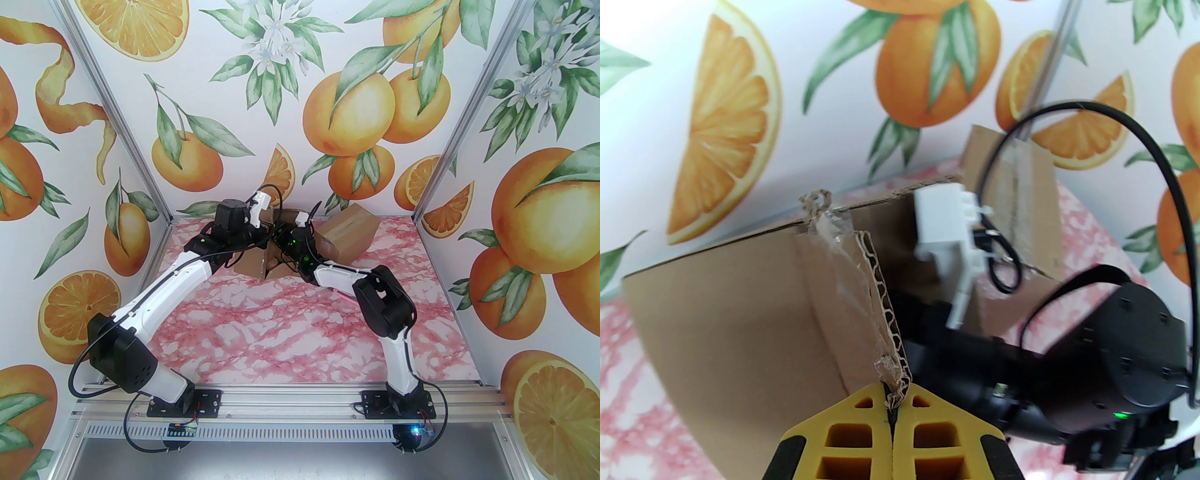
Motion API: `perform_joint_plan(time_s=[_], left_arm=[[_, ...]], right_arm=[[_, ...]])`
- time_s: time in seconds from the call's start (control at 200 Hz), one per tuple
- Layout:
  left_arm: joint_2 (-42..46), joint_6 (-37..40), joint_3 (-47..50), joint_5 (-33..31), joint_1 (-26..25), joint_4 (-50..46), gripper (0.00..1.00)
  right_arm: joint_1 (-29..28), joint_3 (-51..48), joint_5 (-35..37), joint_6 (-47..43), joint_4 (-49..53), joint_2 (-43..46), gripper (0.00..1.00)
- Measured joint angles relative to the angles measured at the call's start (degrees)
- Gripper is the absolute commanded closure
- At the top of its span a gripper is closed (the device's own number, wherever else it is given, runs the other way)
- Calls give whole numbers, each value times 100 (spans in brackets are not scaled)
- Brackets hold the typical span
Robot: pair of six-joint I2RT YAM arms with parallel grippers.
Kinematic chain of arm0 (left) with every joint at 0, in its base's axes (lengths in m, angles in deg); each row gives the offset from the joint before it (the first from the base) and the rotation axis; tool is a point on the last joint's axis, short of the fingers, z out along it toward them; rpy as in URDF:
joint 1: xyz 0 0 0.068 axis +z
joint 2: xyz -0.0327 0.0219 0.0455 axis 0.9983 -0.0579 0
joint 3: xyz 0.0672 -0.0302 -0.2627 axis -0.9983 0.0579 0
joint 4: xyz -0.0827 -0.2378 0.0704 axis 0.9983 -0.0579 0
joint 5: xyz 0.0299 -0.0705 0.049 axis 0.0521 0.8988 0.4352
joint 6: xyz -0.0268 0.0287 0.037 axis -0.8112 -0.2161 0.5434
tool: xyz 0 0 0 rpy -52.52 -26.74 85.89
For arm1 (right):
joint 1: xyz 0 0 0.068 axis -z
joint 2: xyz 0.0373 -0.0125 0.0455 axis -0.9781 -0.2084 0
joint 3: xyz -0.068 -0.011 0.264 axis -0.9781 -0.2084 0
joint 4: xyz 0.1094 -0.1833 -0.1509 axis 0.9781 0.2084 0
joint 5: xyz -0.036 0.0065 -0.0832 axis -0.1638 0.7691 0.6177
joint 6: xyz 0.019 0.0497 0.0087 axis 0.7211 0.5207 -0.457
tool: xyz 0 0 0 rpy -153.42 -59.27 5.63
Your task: Unpack the express box
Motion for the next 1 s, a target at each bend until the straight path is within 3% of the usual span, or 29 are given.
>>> perform_joint_plan(time_s=[0.14,0.6,1.001], left_arm=[[2,-11,-28,-46,63,-22,100],[68,-551,-192,-437,728,-208,100],[70,-743,-240,-542,1003,-339,100]], right_arm=[[0,17,-105,-118,42,0,100],[-79,-120,-654,-778,103,658,100],[-188,-96,-979,-1325,162,1134,100]])
